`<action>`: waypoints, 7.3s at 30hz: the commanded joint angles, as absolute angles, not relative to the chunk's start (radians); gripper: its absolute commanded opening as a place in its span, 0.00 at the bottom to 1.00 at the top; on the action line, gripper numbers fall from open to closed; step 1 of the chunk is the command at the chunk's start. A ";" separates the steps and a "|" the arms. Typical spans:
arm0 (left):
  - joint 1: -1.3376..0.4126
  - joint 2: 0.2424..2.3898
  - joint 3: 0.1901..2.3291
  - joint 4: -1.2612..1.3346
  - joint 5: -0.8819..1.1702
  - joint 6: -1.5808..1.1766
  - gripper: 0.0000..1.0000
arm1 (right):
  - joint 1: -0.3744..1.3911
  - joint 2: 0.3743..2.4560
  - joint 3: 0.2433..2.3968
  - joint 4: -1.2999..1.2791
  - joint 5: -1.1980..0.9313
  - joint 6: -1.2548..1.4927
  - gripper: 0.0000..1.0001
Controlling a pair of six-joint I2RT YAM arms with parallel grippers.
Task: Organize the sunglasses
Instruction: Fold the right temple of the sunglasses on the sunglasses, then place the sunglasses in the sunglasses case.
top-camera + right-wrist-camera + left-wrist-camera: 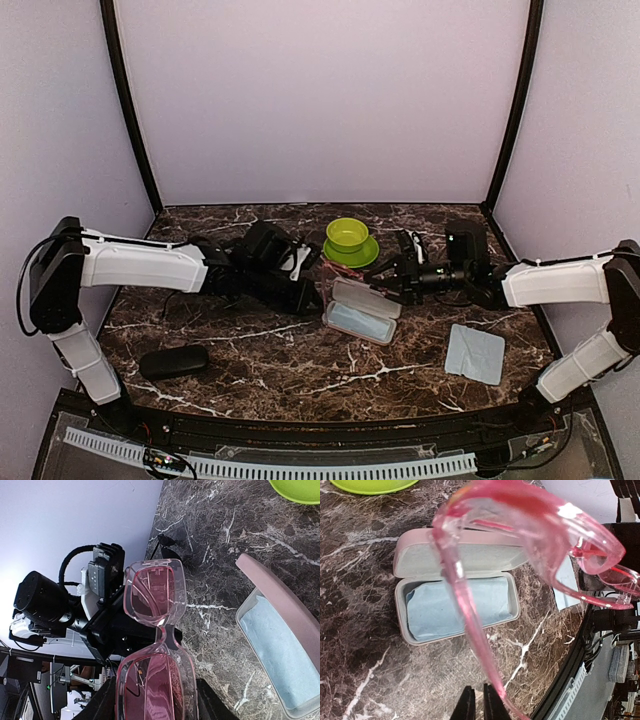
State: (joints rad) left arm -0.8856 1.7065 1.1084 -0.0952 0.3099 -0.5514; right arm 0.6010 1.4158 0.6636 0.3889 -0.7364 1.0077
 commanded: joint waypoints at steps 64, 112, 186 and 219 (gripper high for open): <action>-0.955 1.556 1.080 -0.087 0.395 -0.352 0.56 | 0.619 1.392 0.824 -0.044 -0.641 0.492 0.17; -0.807 1.461 1.026 0.001 0.417 -0.437 0.56 | 0.770 1.467 0.747 -0.011 -0.232 -0.235 0.14; -0.807 1.497 1.007 0.066 0.485 -0.492 0.56 | 0.771 1.602 0.795 -0.044 -0.179 -0.212 0.34; -0.807 1.506 1.004 0.075 0.493 -0.498 0.56 | 0.776 1.601 0.830 -0.101 -0.183 -0.208 0.56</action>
